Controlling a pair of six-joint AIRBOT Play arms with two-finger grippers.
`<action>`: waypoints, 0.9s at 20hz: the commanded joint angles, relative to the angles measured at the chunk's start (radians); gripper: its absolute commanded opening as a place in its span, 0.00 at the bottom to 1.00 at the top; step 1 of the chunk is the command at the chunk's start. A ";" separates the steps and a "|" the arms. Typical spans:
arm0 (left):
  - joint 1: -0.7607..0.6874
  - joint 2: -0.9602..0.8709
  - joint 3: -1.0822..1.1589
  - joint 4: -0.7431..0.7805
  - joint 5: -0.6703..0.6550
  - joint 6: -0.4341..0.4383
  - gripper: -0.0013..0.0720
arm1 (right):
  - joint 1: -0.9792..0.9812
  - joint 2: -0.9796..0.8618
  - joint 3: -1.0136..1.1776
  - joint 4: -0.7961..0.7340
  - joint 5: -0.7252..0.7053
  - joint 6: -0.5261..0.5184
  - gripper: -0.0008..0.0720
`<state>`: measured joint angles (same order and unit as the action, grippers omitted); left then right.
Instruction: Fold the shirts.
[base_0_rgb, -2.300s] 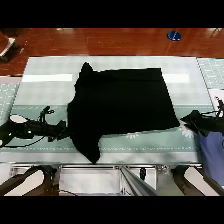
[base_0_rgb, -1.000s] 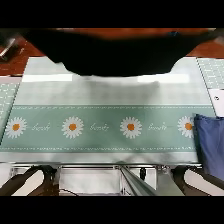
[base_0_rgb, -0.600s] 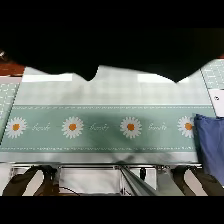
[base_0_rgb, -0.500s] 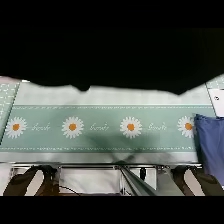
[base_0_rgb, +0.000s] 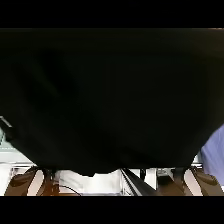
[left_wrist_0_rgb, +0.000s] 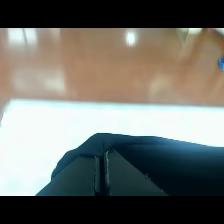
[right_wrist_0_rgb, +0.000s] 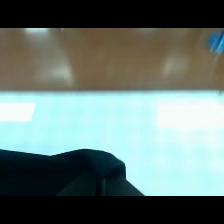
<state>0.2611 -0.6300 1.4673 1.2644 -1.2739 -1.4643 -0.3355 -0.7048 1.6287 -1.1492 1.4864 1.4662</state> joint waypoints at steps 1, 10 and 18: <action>-0.016 -0.094 -0.203 -0.098 0.109 0.016 0.04 | 0.001 -0.066 -0.232 0.098 -0.098 -0.062 0.04; -0.203 -0.795 -0.096 -0.106 0.510 -0.103 0.04 | 0.117 -0.747 -0.209 0.161 -0.420 -0.106 0.04; -0.220 -1.107 0.054 -0.147 0.405 -0.180 0.04 | 0.117 -1.142 0.090 0.164 -0.316 0.000 0.04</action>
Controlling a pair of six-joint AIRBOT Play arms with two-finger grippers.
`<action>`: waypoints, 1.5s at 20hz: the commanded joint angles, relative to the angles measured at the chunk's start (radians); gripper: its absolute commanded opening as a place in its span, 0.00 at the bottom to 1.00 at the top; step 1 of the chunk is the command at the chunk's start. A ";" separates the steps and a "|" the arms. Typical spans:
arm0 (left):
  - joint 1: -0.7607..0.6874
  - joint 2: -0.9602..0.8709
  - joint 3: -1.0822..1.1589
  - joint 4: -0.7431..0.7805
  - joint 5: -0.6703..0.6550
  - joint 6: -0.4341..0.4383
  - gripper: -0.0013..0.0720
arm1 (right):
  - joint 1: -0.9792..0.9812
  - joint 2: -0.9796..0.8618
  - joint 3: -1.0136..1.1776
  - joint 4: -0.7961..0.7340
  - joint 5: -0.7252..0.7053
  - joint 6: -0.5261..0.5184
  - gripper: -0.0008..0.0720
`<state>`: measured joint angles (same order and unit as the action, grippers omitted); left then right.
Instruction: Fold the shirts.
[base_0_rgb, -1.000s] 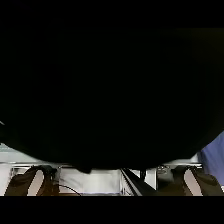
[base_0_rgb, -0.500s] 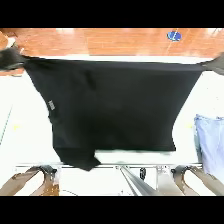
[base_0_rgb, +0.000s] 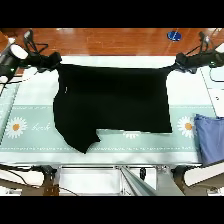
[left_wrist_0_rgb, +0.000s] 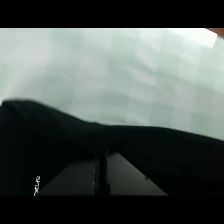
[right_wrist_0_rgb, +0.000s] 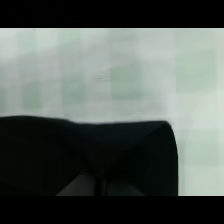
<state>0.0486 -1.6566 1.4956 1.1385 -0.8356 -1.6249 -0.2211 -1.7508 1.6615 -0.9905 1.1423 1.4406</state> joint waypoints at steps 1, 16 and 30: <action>-0.005 -0.082 0.026 -0.021 -0.056 -0.019 0.04 | 0.002 -0.097 0.058 0.006 0.039 0.025 0.04; 0.048 -0.137 0.012 -0.002 -0.618 0.241 0.06 | -0.032 -0.056 -0.124 -0.136 0.336 -0.061 0.06; 0.336 0.356 -0.488 0.031 -0.578 0.283 0.71 | -0.227 0.520 -0.618 -0.105 0.066 -0.061 0.58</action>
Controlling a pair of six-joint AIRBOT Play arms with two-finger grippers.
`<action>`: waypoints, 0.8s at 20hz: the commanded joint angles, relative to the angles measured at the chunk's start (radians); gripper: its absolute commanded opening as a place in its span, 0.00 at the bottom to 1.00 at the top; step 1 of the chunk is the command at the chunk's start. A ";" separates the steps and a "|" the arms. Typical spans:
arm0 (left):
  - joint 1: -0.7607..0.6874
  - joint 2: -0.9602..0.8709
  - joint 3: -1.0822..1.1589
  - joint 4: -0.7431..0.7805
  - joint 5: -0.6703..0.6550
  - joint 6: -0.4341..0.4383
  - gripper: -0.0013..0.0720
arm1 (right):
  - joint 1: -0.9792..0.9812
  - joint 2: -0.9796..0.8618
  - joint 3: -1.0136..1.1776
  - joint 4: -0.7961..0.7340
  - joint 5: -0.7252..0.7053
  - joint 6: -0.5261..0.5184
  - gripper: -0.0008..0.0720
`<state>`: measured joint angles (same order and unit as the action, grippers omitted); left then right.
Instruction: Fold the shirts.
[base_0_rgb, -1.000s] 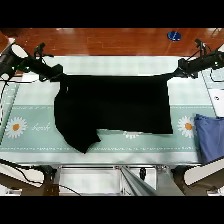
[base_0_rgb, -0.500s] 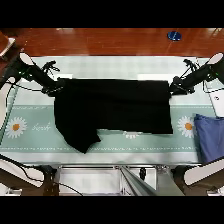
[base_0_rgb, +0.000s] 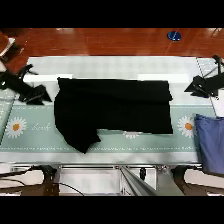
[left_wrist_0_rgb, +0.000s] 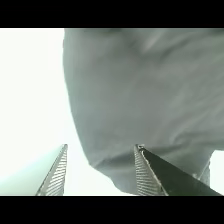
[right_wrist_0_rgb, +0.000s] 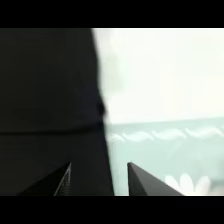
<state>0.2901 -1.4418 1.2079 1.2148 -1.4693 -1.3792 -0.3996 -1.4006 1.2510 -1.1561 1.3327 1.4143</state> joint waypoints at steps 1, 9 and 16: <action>0.149 0.194 -0.298 -0.103 0.075 0.056 0.71 | -0.053 0.225 -0.298 0.097 -0.155 -0.061 0.58; 0.272 0.329 -0.702 -0.222 0.084 0.109 0.71 | -0.051 0.364 -0.641 0.310 -0.204 -0.149 0.58; 0.095 0.322 -0.804 -0.320 0.293 0.105 0.71 | -0.051 0.364 -0.645 0.311 -0.207 -0.142 0.58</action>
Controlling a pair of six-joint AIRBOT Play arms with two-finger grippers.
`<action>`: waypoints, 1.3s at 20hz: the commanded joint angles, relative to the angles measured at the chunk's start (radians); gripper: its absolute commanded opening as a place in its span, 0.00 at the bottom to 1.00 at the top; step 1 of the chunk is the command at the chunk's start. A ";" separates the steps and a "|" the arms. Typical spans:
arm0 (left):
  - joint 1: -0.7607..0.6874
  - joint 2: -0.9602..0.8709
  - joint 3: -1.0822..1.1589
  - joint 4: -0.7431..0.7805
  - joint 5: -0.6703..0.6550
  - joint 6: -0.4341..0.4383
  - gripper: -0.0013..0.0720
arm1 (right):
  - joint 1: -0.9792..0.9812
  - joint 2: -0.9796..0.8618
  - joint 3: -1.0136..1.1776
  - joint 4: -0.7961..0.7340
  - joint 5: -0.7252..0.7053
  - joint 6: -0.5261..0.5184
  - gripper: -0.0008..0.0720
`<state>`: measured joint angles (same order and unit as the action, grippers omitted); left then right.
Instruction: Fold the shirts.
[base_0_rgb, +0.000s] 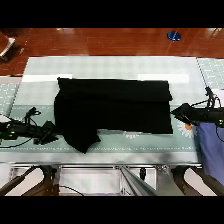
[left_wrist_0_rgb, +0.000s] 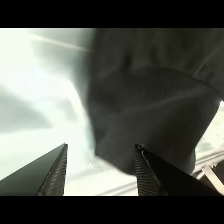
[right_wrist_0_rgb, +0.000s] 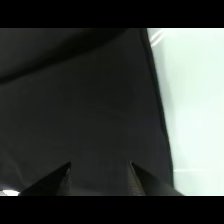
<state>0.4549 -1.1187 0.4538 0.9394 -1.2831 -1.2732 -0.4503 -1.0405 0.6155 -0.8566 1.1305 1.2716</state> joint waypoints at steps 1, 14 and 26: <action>-0.106 -0.009 -0.062 -0.048 0.141 -0.006 0.71 | -0.002 0.003 -0.009 0.014 -0.013 0.005 0.58; -0.184 -0.021 -0.066 -0.055 0.237 -0.055 0.04 | -0.135 0.000 -0.151 -0.194 0.106 0.132 0.58; -0.187 -0.021 -0.057 -0.058 0.234 -0.044 0.04 | 0.063 -0.130 -0.087 -0.031 -0.040 0.035 0.04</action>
<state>0.2676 -1.1389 0.3904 0.8825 -1.0763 -1.3273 -0.4240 -1.1553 0.4965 -0.9260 1.0817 1.3651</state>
